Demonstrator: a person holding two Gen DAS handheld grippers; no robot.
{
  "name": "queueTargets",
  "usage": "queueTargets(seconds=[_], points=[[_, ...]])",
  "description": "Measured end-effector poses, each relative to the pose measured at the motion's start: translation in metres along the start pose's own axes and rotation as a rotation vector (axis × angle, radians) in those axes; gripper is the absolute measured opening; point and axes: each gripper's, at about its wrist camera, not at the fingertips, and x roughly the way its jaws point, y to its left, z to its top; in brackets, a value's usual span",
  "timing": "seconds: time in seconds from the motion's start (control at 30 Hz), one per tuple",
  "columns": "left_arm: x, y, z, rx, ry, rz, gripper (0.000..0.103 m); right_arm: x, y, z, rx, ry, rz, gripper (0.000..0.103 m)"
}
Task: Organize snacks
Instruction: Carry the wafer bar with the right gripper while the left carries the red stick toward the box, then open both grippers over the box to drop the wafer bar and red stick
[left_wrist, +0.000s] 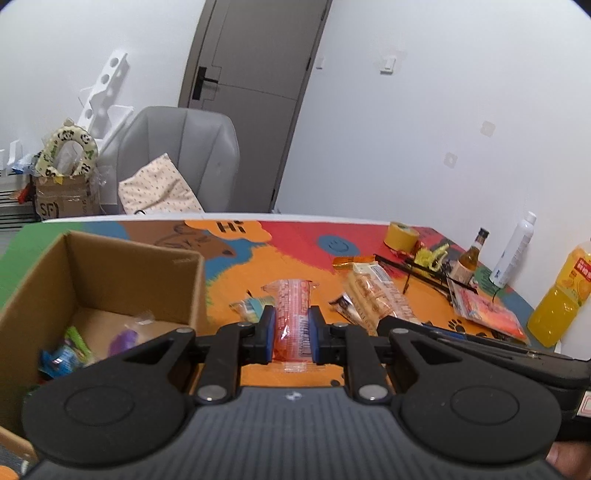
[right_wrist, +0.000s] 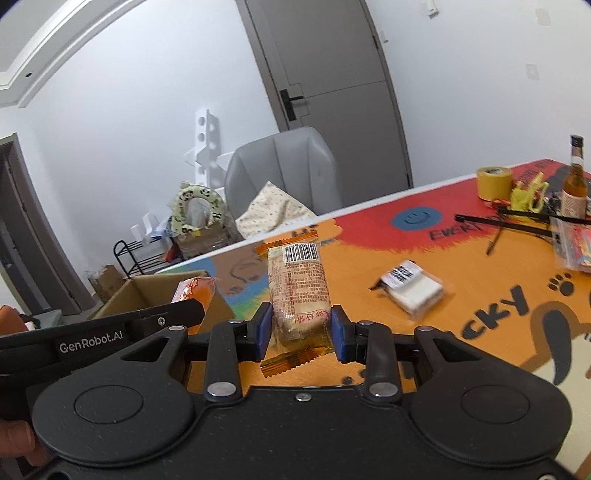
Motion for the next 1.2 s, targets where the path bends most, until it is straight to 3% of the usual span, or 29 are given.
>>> queueTargets(seconds=[0.5,0.9,1.2], points=[[-0.035,0.064,0.025,-0.014,-0.043,0.076,0.017,0.015,0.051,0.008,-0.036,-0.007,0.084,0.031],[-0.036,0.109,0.027,-0.088,-0.026,0.107,0.018,0.028,0.089,0.009,-0.086,0.011,0.11,0.031],[-0.042,0.136,0.024,-0.15,-0.043,0.122,0.04,0.043,0.111,0.009,-0.121,0.035,0.115,0.031]])
